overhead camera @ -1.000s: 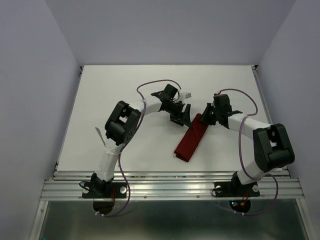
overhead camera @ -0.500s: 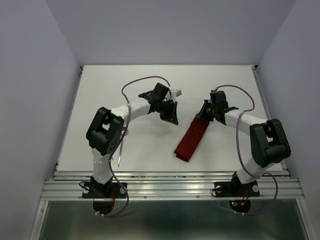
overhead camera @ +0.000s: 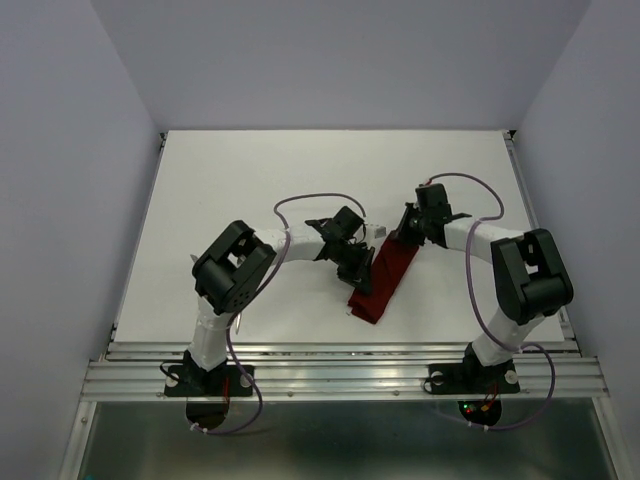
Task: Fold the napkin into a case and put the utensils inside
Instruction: Turn over the smaller rectangle-folded napkin at the center of the board, then move the smaller rectangle-folded napkin to the center of the board.
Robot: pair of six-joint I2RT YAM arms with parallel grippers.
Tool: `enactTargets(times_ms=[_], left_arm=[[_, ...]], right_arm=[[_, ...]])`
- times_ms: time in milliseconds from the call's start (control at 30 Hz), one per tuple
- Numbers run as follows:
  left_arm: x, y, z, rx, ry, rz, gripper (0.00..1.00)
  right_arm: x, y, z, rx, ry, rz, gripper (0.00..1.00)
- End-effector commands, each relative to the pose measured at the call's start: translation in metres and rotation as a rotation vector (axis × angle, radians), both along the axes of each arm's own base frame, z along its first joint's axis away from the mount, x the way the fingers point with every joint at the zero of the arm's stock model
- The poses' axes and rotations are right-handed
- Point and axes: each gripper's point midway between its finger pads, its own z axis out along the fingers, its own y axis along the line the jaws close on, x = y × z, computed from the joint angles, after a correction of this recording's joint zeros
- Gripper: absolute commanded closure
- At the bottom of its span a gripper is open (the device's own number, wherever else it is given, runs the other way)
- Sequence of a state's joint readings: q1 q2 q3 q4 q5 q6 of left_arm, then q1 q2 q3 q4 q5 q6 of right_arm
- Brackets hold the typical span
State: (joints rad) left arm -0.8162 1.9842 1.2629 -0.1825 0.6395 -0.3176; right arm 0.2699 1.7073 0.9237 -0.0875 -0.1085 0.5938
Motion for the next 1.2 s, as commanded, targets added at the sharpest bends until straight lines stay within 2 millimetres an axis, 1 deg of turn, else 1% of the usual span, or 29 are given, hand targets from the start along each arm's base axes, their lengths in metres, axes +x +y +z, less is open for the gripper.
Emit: enactTargets(times_ms=[0,33,67,133,167,233,267,300,333,367,433,567,667,733,767,833,967,1100,1167], left_arm=[[-0.004,0.005,-0.016,0.015,0.035,0.008,1.0],[-0.003,0.005,-0.015,0.016,0.032,0.009,1.0],[-0.003,0.005,-0.013,0.016,0.027,0.011,1.0],[0.002,0.004,-0.001,0.005,-0.004,0.022,1.0],[0.003,0.005,0.007,-0.001,-0.019,0.026,1.0],[0.002,0.005,0.015,-0.012,-0.028,0.029,1.0],[0.002,0.004,0.023,-0.024,-0.036,0.032,1.0],[0.0,0.005,0.025,-0.026,-0.031,0.035,1.0],[-0.001,0.007,0.025,-0.025,-0.029,0.036,1.0],[-0.005,0.008,0.028,-0.028,-0.024,0.036,1.0],[-0.009,0.009,0.03,-0.032,-0.019,0.031,1.0],[-0.025,0.013,0.031,-0.034,-0.002,-0.001,1.0],[-0.035,0.016,0.022,-0.016,0.013,-0.024,1.0],[-0.039,0.019,0.012,0.005,0.026,-0.027,1.0],[-0.04,0.021,0.01,0.009,0.029,-0.026,1.0],[-0.04,0.026,-0.002,0.046,0.033,-0.013,1.0],[-0.04,0.036,-0.026,0.12,0.044,0.011,1.0],[-0.033,0.04,-0.043,0.17,0.042,0.044,1.0],[-0.025,0.041,-0.045,0.174,0.038,0.069,1.0]], right_arm=[[0.001,-0.007,0.022,-0.032,-0.066,-0.012,0.92],[0.0,-0.009,0.027,-0.036,-0.077,-0.018,0.92],[-0.001,-0.01,0.039,-0.032,-0.106,-0.023,0.91],[-0.007,-0.015,0.041,-0.046,-0.11,-0.028,0.91],[-0.009,-0.017,0.045,-0.053,-0.119,-0.027,0.91],[-0.014,-0.02,0.042,-0.068,-0.112,-0.031,0.91],[-0.015,-0.022,0.041,-0.076,-0.108,-0.033,0.91],[-0.016,-0.023,0.04,-0.08,-0.107,-0.034,0.91],[-0.015,-0.029,0.038,-0.107,-0.108,-0.055,0.91],[-0.016,-0.03,0.035,-0.116,-0.102,-0.058,0.91],[-0.016,-0.031,0.032,-0.119,-0.094,-0.056,0.91],[-0.013,-0.031,0.021,-0.137,-0.067,-0.051,0.91],[-0.013,-0.033,0.009,-0.154,-0.038,-0.056,0.91],[-0.013,-0.033,0.005,-0.158,-0.031,-0.056,0.91],[-0.013,-0.033,0.005,-0.159,-0.031,-0.057,0.91],[-0.014,-0.035,0.002,-0.165,-0.027,-0.061,0.91],[-0.016,-0.038,-0.005,-0.181,-0.013,-0.072,0.91],[-0.021,-0.043,-0.013,-0.195,0.001,-0.097,0.91],[-0.023,-0.047,-0.016,-0.203,0.009,-0.116,0.91]])
